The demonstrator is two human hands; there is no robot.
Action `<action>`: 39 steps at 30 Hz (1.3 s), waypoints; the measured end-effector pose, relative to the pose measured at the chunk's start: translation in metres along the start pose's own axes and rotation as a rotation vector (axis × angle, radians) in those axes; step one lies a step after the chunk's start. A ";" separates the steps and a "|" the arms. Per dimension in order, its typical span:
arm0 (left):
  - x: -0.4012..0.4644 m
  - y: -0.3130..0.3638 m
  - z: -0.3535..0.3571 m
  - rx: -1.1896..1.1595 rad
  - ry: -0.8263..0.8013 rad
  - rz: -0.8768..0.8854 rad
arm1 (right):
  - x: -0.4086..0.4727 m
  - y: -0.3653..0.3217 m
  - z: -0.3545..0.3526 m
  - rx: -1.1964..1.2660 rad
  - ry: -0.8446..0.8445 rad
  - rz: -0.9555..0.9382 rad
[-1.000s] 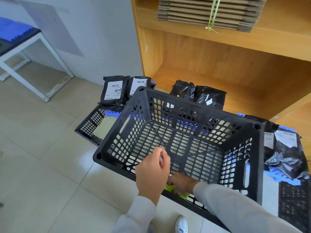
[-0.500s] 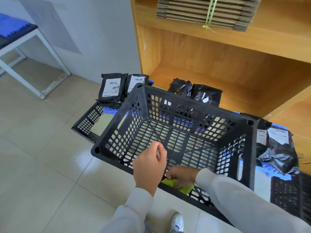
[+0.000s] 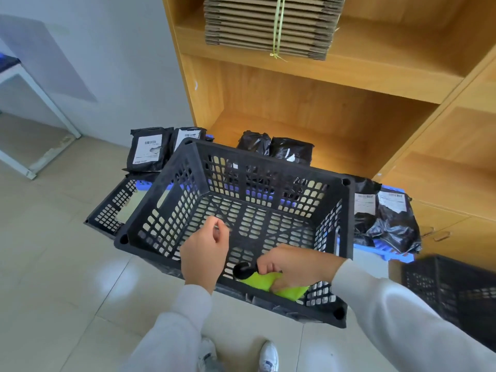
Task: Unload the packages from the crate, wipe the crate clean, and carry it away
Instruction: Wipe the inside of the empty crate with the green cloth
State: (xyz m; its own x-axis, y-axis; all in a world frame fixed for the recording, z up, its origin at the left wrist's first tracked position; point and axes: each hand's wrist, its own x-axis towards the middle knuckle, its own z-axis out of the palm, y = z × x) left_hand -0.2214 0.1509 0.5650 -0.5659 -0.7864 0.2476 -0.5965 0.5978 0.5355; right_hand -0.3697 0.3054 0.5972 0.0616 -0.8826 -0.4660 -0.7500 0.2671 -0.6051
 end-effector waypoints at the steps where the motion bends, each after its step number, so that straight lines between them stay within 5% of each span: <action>1: 0.000 0.001 0.000 -0.002 -0.006 -0.003 | -0.005 0.000 -0.002 -0.008 0.006 0.011; 12: 0.000 0.004 -0.002 0.011 -0.004 0.010 | 0.026 0.017 0.019 -0.135 -0.057 0.060; 30: 0.004 -0.004 0.004 0.043 -0.041 0.050 | 0.128 0.077 0.088 -0.356 -0.403 0.143; 39: 0.005 -0.007 0.008 0.017 -0.017 0.062 | 0.128 0.089 0.095 -0.319 -0.410 0.143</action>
State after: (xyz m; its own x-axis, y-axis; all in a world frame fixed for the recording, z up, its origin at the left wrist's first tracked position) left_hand -0.2249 0.1443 0.5558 -0.6115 -0.7452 0.2661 -0.5697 0.6480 0.5055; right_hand -0.3658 0.2529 0.4228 0.1484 -0.6054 -0.7820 -0.9286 0.1867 -0.3208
